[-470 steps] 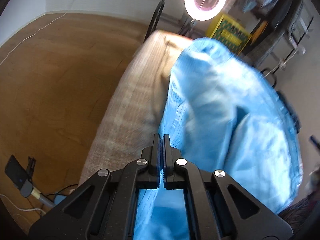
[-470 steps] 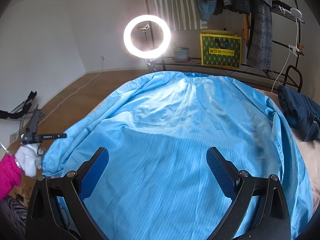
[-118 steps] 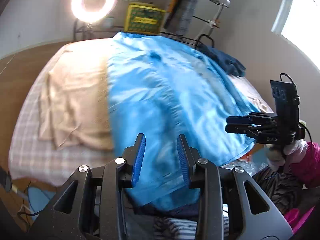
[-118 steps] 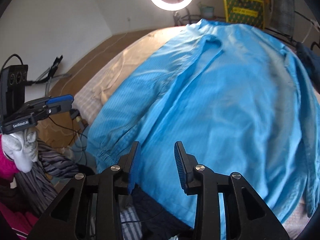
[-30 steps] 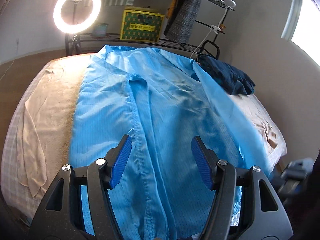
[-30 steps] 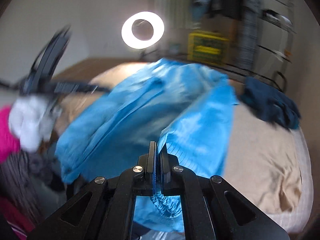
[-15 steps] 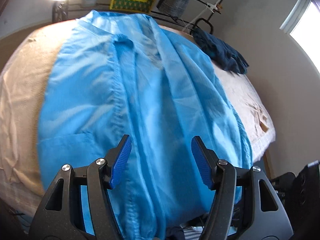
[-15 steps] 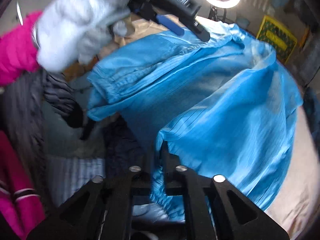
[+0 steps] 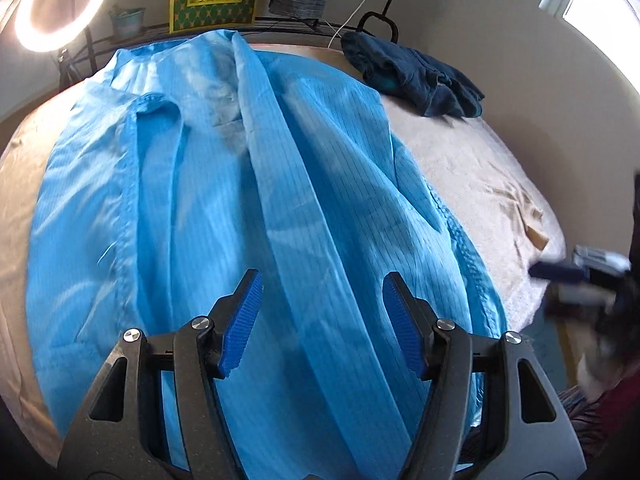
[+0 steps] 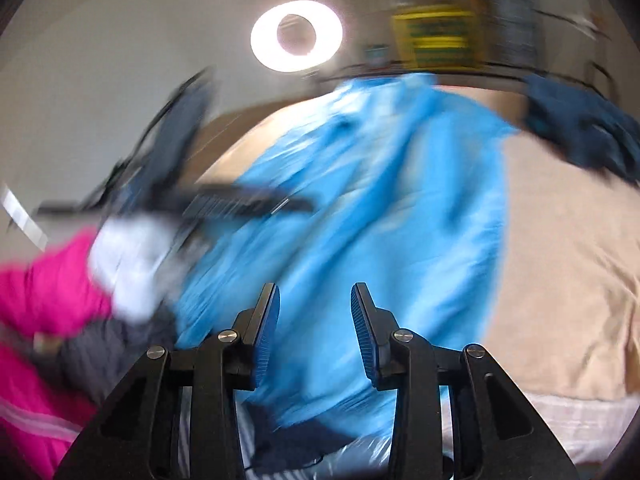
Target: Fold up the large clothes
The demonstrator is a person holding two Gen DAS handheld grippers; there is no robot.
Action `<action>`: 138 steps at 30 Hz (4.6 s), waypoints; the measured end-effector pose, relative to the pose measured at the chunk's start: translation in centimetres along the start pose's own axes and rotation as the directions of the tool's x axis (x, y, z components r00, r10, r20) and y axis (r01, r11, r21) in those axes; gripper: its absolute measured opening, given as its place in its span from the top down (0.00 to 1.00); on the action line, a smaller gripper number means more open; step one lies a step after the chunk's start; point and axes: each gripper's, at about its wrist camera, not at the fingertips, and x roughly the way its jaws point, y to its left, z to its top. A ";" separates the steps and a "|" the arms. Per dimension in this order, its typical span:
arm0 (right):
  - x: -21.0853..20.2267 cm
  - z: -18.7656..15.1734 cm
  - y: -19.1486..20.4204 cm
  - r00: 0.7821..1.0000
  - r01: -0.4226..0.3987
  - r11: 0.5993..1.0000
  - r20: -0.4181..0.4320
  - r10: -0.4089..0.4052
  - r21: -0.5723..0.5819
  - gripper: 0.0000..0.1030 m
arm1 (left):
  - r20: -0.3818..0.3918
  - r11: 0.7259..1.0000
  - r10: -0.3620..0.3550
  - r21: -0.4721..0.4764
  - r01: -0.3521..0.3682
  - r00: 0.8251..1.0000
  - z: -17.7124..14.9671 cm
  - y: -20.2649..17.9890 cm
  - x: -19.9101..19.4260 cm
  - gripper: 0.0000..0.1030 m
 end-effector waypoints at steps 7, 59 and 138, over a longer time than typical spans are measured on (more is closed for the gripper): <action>4.5 6.2 -7.2 0.999 0.044 0.979 0.009 -0.047 0.200 0.66 | -0.017 0.997 0.073 0.024 -0.073 0.997 1.6 -0.8 3.3 0.38; 5.9 -1.9 -6.0 0.960 -0.010 0.982 -0.272 0.062 0.186 0.56 | -0.074 0.995 0.020 -0.095 -0.027 0.997 -6.7 1.5 -1.4 0.42; 33.7 32.9 -22.4 0.976 -0.205 0.783 0.063 0.208 0.587 0.67 | 0.136 0.950 0.007 -0.310 0.036 0.991 4.3 19.3 -8.5 0.76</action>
